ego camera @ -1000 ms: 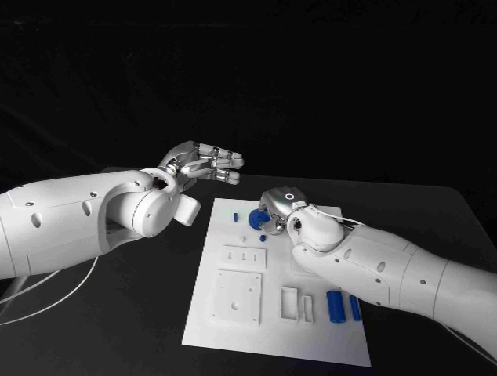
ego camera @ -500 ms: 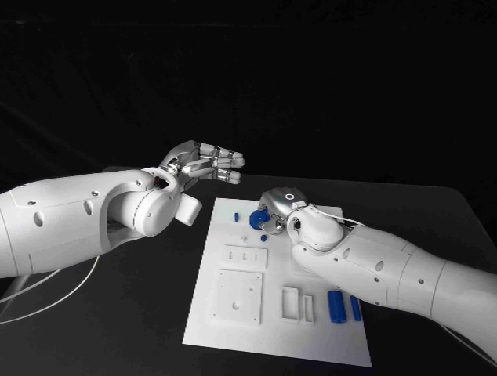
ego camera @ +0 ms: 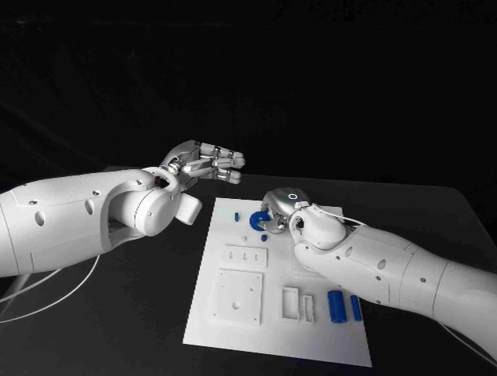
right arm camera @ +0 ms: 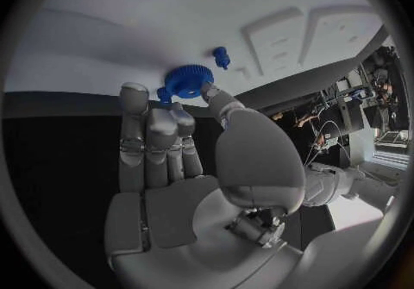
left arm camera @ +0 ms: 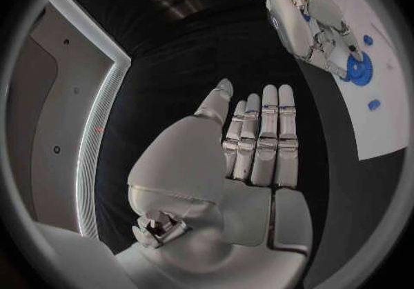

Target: Assemble the parts on the task board

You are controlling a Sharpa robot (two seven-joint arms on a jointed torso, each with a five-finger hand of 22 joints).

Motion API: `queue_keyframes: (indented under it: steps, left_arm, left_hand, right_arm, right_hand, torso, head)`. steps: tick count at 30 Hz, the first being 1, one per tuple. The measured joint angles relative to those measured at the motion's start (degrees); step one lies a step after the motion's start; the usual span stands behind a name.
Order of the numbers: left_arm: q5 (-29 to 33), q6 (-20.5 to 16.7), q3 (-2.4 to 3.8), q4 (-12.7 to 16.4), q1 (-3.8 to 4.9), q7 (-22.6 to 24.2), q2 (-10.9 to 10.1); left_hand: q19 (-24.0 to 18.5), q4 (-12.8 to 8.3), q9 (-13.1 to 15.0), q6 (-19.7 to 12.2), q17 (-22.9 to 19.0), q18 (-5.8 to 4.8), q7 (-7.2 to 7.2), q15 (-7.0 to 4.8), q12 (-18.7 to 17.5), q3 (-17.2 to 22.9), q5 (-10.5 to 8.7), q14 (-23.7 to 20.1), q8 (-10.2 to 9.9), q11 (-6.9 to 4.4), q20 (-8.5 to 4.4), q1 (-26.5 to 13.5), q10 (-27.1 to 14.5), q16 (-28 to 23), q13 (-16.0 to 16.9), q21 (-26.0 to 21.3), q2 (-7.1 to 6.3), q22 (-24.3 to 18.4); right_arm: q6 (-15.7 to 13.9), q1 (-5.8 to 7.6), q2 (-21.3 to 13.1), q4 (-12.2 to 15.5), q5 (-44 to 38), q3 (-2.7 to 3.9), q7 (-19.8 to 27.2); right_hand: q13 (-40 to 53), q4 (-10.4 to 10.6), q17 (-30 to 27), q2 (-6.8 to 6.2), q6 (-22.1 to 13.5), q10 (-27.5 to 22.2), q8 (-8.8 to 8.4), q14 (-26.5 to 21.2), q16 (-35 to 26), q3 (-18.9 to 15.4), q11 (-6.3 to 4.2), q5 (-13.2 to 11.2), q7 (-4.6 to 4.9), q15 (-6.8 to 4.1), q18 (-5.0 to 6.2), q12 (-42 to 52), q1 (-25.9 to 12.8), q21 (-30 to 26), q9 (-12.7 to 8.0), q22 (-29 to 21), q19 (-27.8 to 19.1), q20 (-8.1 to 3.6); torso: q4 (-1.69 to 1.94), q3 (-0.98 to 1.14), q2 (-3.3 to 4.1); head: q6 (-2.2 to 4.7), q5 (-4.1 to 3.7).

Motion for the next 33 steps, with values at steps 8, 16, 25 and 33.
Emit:
queue_keyframes:
  steps: [8, 16, 25, 33]
  left_arm:
    - [0.0, 0.0, 0.0, -0.1, -0.02, 0.0, 0.0]
    - [0.0, 0.0, 0.0, -0.2, -0.04, 0.0, 0.0]
    - [0.0, 0.0, -0.02, -0.8, -0.08, 0.0, -0.2]
    - [-0.1, 0.0, -0.02, -1.8, -0.08, 0.0, -0.6]
  left_hand:
    - [0.0, 0.0, 0.0, 0.0, 0.0, 0.0, 0.01, 0.0, 0.0, 0.0, 0.0, 0.0, 0.0, 0.0, 0.0, -0.2, 0.0, 0.0, 0.0, 0.0, 0.22, -0.1]
    - [0.0, 0.0, 0.0, 0.0, 0.0, 0.0, 0.01, 0.0, 0.0, 0.0, 0.0, 0.0, 0.0, 0.0, 0.0, -0.2, 0.0, 0.0, 0.0, 0.0, 0.22, -0.1]
    - [0.0, 0.0, 0.0, 0.0, 0.0, 0.0, 0.02, 0.0, 0.0, 0.0, 0.0, 0.0, 0.0, 0.0, 0.0, -0.2, 0.0, 0.0, 0.0, 0.0, 0.22, -0.1]
    - [0.0, -0.2, 0.0, 0.0, 0.1, 0.0, 0.03, -0.19, 0.0, -0.2, 0.0, 0.2, 0.0, -0.43, 0.0, -0.2, 0.4, 0.0, 0.0, 0.0, 0.22, -0.1]
  right_arm:
    - [0.0, 0.01, -0.5, 0.0, 2.0, 0.0, 0.9]
    - [-0.9, -0.01, -1.7, 0.3, 3.5, 0.0, 1.7]
    - [-6.9, -0.09, -6.1, 4.3, 7.4, 0.72, 4.7]
    - [-9.7, 0.04, -13.1, 9.3, 16.4, 3.78, 12.1]
  right_hand:
    - [0.2, 3.2, 0.2, 0.72, 0.6, 0.0, 0.0, 0.0, 0.0, -0.4, 0.0, -2.7, 0.05, 0.0, 0.0, 0.3, -0.7, 0.3, 0.0, 0.0, 0.2, 0.19]
    - [0.2, 4.2, 0.2, 0.42, 0.6, 0.0, 0.0, 0.0, 0.2, -0.9, 0.0, -3.2, 0.05, 0.0, 0.0, 0.3, -1.0, 0.3, 0.0, 0.0, 0.2, 0.19]
    - [0.0, 3.0, -0.3, -0.02, 0.6, 0.0, 0.0, 0.0, 0.0, -3.3, 0.0, -2.1, 0.03, 0.0, 0.0, 0.3, 0.4, -0.1, 0.0, 0.0, 0.2, 0.19]
    - [-0.3, -2.7, -0.7, 2.39, 0.6, -0.7, 0.0, -0.2, -0.8, -8.2, 0.34, 5.6, 0.02, 0.17, 0.0, -0.2, 3.7, -1.0, 0.0, 0.0, 0.2, 0.19]
  torso:
    - [0.0, 0.02, -0.01]
    - [-0.04, 0.03, -0.01]
    - [-0.21, 0.03, -0.04]
    - [-0.92, 0.18, -0.41]
  head:
    - [-0.09, -0.03]
    - [-0.14, -0.13]
    - [-0.1, -0.3]
    - [0.22, -0.66]
